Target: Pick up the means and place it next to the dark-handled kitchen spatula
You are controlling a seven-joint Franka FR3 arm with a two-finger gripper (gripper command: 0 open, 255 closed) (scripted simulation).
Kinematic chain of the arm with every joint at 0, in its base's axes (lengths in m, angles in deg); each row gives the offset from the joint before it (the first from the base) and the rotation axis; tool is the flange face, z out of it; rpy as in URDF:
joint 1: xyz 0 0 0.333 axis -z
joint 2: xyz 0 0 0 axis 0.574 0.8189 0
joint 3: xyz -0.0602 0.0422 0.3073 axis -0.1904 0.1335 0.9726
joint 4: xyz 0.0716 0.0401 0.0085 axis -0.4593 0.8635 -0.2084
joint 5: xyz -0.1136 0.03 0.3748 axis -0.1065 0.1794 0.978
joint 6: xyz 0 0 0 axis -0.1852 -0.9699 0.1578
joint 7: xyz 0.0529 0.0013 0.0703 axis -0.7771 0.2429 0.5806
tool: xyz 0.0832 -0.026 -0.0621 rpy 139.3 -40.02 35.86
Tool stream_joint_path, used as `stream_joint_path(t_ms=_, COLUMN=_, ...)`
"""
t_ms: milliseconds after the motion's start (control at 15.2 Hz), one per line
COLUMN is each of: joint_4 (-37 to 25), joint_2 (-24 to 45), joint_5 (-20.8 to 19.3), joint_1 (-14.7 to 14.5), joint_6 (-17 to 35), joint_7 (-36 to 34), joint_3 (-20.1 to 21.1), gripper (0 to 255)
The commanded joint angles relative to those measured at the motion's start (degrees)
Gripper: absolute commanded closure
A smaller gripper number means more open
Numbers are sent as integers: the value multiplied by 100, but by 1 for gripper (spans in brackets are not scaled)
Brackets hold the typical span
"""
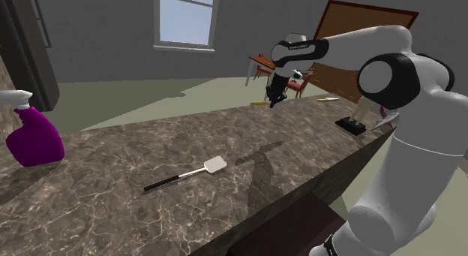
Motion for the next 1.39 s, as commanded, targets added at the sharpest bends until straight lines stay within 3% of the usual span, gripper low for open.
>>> stream_joint_path(t_ms=0, joint_4=371, joint_2=-274, joint_5=-58, joint_1=-169, joint_6=109, joint_7=-254, joint_3=75, gripper=255)
stream_joint_path(t_ms=660, joint_4=1529, joint_2=-1158, joint_5=-210, joint_1=-896, joint_6=421, joint_7=-1522, joint_3=584, gripper=255)
stream_joint_path(t_ms=1320, joint_4=1992, joint_2=-1533, joint_5=-231, joint_1=-1583, joint_6=537, joint_7=-2861, joint_3=1231, gripper=255)
